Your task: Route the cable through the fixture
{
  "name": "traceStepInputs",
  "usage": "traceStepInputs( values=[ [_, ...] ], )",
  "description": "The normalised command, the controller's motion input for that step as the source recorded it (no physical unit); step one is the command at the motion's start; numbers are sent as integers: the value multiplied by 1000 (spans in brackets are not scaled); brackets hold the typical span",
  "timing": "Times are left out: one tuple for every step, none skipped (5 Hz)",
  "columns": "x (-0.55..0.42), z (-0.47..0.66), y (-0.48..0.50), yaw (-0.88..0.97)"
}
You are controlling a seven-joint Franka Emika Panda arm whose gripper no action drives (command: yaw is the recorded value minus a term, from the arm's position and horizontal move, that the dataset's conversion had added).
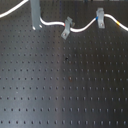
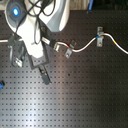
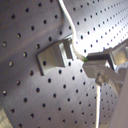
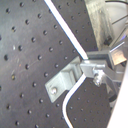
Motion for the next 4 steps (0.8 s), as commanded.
traceStepInputs(
  values=[
    [-11, 255, 12, -485],
    [61, 145, -124, -511],
    [67, 1, -87, -342],
    [308, -123, -114, -303]
  ],
)
